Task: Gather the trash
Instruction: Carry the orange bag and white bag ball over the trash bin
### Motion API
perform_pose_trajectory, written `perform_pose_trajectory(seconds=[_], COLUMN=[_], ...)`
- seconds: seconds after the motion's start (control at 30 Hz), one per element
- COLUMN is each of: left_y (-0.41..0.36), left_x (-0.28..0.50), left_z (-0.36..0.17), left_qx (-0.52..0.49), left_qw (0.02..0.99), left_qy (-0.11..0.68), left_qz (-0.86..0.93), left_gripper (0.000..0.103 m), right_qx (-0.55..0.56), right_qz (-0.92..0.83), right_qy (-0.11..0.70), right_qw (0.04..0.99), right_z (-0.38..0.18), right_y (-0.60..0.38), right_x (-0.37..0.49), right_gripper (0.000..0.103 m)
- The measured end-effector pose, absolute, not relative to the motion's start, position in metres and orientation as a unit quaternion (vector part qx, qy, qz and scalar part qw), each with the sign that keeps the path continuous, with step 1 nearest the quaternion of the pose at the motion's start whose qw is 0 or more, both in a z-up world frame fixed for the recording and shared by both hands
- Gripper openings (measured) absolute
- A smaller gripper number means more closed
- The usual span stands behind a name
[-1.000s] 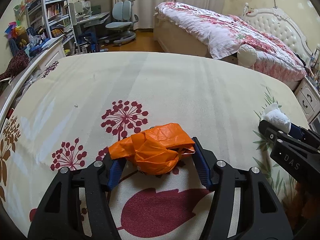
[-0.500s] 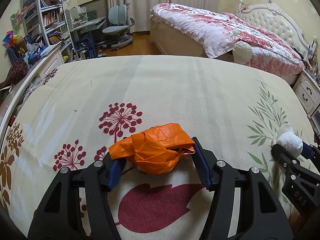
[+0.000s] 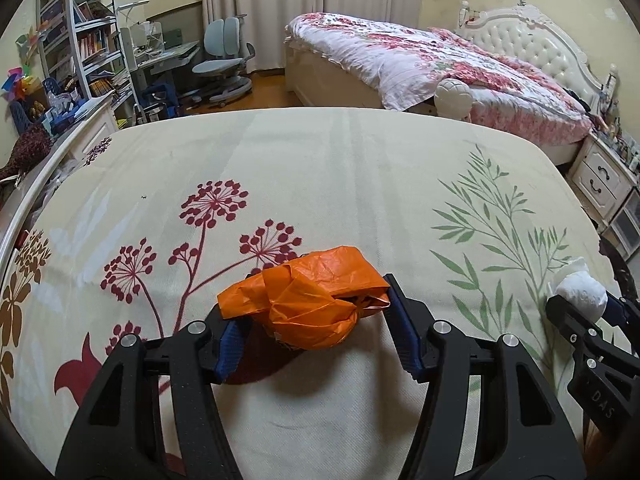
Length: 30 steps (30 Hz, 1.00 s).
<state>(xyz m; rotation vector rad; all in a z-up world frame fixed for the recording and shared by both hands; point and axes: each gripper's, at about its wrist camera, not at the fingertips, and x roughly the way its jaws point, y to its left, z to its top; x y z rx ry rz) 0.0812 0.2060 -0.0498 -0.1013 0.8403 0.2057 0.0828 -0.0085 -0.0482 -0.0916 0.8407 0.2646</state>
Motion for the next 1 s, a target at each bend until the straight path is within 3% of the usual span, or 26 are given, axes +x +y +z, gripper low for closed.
perform_pose_trajectory(seconds=[0.5,1.0], left_y=[0.087,-0.041], left_x=[0.082,0.106], left_z=[-0.021,-0.026], left_qx=[-0.009,0.036], left_qw=[0.934,0.933], left_qy=[0.358,0.341], left_qz=[-0.006,-0.105], left_gripper=[0.060,0.060], right_qx=[-0.026,0.021], right_qz=[0.028,-0.085], right_qy=[0.356,0.348], right_qw=[0.934,0.934], right_z=[-0.020,-0.024], right_y=[-0.107,-0.217], right_x=[0.069,0.079], right_gripper=[0.048,0.048])
